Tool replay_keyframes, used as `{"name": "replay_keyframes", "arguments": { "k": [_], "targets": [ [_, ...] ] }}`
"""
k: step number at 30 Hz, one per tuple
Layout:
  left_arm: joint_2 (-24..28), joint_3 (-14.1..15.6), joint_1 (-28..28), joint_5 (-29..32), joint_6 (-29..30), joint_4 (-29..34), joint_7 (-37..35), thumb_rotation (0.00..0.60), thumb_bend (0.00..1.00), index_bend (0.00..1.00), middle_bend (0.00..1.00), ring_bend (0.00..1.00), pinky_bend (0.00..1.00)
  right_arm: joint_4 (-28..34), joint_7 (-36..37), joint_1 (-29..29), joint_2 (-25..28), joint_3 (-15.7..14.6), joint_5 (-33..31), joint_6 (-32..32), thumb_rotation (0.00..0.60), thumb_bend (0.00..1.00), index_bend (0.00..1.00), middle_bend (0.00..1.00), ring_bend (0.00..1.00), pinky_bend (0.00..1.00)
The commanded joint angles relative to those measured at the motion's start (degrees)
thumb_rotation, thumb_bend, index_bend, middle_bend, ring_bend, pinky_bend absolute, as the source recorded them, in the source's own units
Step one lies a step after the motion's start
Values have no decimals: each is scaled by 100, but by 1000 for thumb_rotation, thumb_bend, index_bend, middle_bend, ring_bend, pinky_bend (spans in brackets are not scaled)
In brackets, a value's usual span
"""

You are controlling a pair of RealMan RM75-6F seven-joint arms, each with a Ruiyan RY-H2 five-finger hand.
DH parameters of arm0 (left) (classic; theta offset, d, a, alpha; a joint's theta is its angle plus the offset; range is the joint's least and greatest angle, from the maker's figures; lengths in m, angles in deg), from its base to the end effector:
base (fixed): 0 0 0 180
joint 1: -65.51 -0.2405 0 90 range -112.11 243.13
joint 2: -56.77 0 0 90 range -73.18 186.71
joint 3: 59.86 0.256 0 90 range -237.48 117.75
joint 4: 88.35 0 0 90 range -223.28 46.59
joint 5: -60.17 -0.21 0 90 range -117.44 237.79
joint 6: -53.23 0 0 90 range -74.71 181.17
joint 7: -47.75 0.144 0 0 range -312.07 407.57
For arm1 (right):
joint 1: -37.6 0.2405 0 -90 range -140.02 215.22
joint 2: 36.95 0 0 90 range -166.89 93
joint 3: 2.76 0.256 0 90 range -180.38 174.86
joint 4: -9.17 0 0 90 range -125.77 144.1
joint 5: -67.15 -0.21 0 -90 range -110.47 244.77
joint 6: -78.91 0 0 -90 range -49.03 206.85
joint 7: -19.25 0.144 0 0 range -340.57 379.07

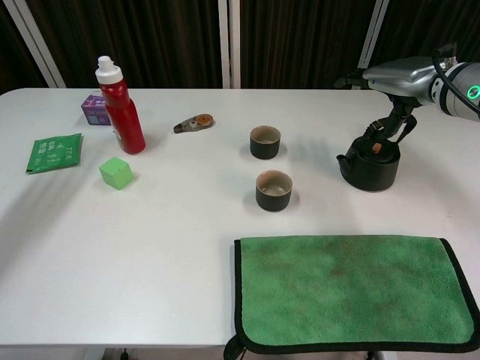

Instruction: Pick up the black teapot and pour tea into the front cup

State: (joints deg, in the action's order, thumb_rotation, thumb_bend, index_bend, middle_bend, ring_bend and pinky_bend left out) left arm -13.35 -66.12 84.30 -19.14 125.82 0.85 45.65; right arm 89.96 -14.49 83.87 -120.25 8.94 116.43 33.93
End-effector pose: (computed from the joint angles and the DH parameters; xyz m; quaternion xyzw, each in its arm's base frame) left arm -0.2778 0.2654 0.1150 -0.6211 -0.4171 -0.4169 0.5161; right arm -0.1791 -0.3837 0.0103 0.7702 -0.3512 0.2421 0.4742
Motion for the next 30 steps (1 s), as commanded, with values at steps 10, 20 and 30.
{"name": "replay_keyframes", "arguments": {
  "k": [10, 20, 30],
  "targets": [
    [6, 21, 30, -14, -61, 45, 16, 600, 29, 88, 146, 126, 260, 1146, -231, 221, 1008, -438, -571, 226, 600, 292, 0, 105, 1, 0],
    [27, 35, 69, -17, -138, 88, 4, 600, 31, 88, 142, 126, 260, 1481, -185, 857, 1409, -774, -1591, 767, 600, 290, 106, 208, 68, 0],
    [39, 51, 62, 11, -167, 64, -40, 600, 31, 88, 141, 126, 260, 1492, -50, 1089, 1375, -1018, -1726, 525, 600, 289, 284, 279, 103, 0]
  ]
}}
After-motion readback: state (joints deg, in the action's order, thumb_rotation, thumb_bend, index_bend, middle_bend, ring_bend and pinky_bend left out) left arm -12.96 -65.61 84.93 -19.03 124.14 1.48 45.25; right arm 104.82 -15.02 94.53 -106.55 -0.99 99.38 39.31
